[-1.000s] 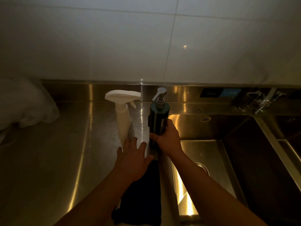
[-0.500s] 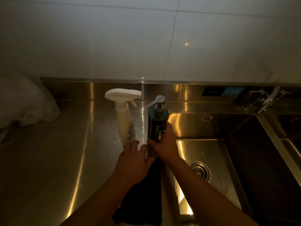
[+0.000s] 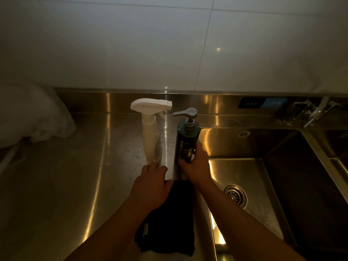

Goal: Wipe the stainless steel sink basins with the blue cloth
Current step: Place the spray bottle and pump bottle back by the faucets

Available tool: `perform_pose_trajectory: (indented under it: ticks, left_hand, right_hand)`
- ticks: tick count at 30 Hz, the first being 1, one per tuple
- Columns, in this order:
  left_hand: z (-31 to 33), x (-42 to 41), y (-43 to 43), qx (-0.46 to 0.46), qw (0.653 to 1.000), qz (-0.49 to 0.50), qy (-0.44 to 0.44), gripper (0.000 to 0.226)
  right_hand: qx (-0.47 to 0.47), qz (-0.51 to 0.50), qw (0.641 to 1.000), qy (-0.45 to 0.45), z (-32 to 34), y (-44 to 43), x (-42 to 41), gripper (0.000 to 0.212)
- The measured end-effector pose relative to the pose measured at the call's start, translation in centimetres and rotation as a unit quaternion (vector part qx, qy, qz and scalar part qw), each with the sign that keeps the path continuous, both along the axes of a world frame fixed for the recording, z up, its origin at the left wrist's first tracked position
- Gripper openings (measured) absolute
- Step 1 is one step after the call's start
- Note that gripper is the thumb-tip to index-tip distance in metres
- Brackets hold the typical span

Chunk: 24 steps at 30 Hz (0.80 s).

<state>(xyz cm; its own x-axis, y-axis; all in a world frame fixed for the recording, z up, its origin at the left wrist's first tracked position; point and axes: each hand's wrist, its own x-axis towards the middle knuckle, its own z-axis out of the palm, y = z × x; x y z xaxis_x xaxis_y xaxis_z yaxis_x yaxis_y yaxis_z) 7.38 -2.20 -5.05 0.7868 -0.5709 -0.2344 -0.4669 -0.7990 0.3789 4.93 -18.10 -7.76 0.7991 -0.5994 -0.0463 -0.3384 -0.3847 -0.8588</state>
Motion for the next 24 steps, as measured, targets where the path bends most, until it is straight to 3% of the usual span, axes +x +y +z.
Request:
perform_pose_trajectory:
  ticks: [6,11,18,24]
  left_hand:
    - [-0.1,0.0,0.0,-0.001,1.000,-0.001,0.007,0.042]
    - [-0.4,-0.1,0.0,-0.009,1.000,0.000,0.000,0.043]
    - [-0.6,0.1,0.0,-0.015,1.000,0.007,-0.002,0.041]
    - [-0.5,0.0,-0.5,-0.016,1.000,0.013,-0.003,0.043]
  right_hand:
    - [-0.022,-0.052,0.998,0.022,-0.5,-0.1,0.2,0.064]
    - [-0.026,-0.045,0.998,0.022,-0.8,0.0,0.1,0.081]
    - [-0.029,-0.028,0.998,0.039,-1.0,-0.3,-0.2,0.061]
    - [-0.049,-0.037,0.997,0.056,-1.0,-0.2,0.2,0.060]
